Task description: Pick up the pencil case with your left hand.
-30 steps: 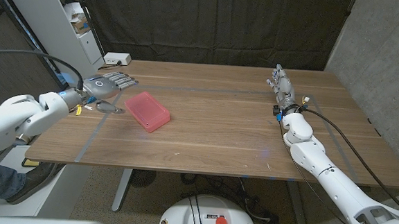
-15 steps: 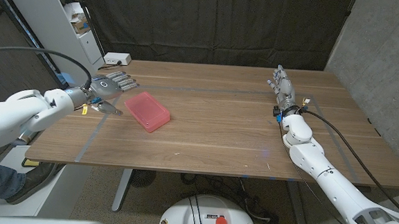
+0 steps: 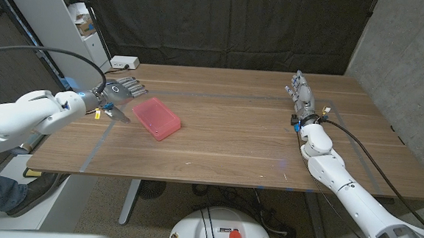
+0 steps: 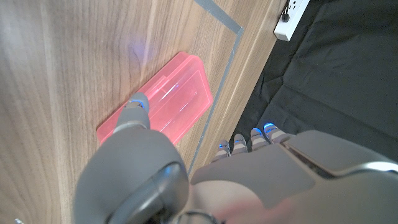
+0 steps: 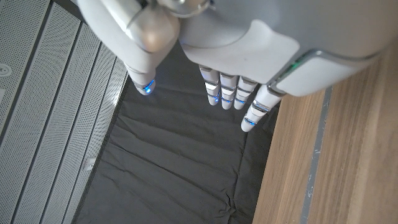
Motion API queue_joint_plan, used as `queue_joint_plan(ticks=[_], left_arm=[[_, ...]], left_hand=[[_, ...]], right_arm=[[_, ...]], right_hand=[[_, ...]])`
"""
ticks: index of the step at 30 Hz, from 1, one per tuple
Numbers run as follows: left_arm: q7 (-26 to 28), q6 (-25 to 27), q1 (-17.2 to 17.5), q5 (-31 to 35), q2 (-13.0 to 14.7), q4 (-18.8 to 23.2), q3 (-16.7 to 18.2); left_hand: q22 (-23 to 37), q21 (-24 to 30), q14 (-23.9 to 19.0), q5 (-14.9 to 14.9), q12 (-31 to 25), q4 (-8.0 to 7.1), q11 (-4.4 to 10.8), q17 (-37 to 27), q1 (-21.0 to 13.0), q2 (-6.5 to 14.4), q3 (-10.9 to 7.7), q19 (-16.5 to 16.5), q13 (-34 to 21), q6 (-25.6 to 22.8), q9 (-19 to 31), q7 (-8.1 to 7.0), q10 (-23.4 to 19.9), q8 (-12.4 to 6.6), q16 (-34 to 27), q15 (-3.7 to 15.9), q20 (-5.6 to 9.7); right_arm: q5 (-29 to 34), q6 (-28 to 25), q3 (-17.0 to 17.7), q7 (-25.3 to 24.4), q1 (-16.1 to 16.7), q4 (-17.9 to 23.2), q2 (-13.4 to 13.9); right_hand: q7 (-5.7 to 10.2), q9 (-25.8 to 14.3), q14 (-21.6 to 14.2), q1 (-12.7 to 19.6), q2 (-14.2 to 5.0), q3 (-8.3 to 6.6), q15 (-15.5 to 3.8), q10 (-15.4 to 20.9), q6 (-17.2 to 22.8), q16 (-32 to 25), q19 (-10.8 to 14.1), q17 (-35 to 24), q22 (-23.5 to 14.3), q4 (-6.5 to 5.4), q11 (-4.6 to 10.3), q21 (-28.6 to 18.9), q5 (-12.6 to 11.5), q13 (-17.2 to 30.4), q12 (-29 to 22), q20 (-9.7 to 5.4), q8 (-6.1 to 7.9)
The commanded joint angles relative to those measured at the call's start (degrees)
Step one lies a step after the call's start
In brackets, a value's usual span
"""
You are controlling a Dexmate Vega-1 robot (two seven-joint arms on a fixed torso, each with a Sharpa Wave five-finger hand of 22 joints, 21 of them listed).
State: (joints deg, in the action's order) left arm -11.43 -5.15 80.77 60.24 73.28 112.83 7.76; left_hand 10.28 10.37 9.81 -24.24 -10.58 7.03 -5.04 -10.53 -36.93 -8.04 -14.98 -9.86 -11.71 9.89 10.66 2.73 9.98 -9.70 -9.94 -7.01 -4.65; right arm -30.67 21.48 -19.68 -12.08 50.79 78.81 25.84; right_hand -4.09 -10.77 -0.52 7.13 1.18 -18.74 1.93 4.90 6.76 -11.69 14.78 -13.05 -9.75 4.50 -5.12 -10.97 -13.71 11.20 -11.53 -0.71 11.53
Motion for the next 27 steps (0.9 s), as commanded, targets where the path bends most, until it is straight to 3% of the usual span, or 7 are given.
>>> queue_joint_plan(ticks=[1,6,10,15,27], left_arm=[[-3.5,2.8,-8.8,-0.8,3.6,0.6,-11.1],[-2.3,2.9,-11.3,-3.3,4.4,0.5,-14.5],[-3.5,3.3,-14.0,-2.4,5.4,1.1,-18.0],[-3.2,4.3,-15.4,-3.8,6.1,1.3,-19.9],[-6.1,1.6,-23.4,-0.8,4.0,0.2,-28.0]], left_hand=[[0.3,0.0,14.3,-0.5,0.0,-0.36,-0.44,-0.3,-0.2,0.7,1.02,-8.0,-0.1,22.8,0.1,0.94,16.9,0.11,0.1,-0.71,-0.23],[0.3,0.0,16.1,-0.4,0.2,-0.72,-1.57,-0.3,0.1,0.8,1.71,-9.6,-0.1,24.8,0.1,1.64,19.3,-0.1,0.0,-1.28,-0.13],[0.3,0.0,16.7,-0.3,0.2,-0.85,-1.76,-0.3,0.3,0.8,2.02,-10.2,-0.1,25.2,0.1,1.31,20.1,-0.2,0.0,-1.64,-0.43],[0.3,0.0,17.5,-0.2,0.2,-1.06,-2.17,-0.3,0.6,0.7,2.45,-10.8,-0.1,25.6,0.1,1.08,21.0,-0.38,0.0,-2.04,-0.71],[0.4,-0.2,20.0,0.0,0.4,-1.53,-2.21,-0.3,0.9,1.3,3.07,-13.3,-0.1,27.8,0.2,0.61,24.2,-0.26,0.1,-2.2,-0.84]], right_arm=[[-0.4,0.6,0.3,0.5,0.0,-0.2,-0.3],[-0.5,0.8,0.3,0.6,0.0,-0.2,-0.4],[-0.6,0.9,0.3,0.6,0.1,-0.3,-0.5],[-0.8,1.4,0.4,0.8,0.1,-0.6,-0.6],[-1.5,2.0,0.7,1.4,0.4,-1.1,-0.8]], right_hand=[[-0.04,-0.3,0.3,0.0,-0.48,0.1,0.4,0.1,0.7,-0.2,-0.4,-0.1,-0.1,-0.03,-0.2,0.0,-0.2,0.0,0.1,0.13,-0.08],[-0.04,-0.3,0.3,-0.1,-0.5,0.17,0.4,0.1,0.6,-0.2,-0.5,-0.1,-0.1,-0.06,-0.27,0.1,-0.2,0.0,0.1,0.24,-0.1],[-0.03,-0.3,0.4,0.0,-0.51,0.2,0.49,0.1,0.6,-0.2,-0.6,-0.1,-0.1,-0.03,-0.4,0.1,-0.2,0.0,0.0,0.27,-0.1],[0.06,-0.3,0.3,0.0,-0.51,0.24,0.46,0.0,0.6,-0.2,-0.7,-0.1,-0.1,-0.01,-0.3,0.1,-0.2,0.0,0.1,0.32,-0.13],[0.08,-0.3,0.4,-0.1,-0.56,0.35,0.49,0.0,0.6,-0.2,-0.8,0.0,-0.1,-0.04,-0.34,0.1,-0.2,0.0,0.1,0.43,-0.14]])
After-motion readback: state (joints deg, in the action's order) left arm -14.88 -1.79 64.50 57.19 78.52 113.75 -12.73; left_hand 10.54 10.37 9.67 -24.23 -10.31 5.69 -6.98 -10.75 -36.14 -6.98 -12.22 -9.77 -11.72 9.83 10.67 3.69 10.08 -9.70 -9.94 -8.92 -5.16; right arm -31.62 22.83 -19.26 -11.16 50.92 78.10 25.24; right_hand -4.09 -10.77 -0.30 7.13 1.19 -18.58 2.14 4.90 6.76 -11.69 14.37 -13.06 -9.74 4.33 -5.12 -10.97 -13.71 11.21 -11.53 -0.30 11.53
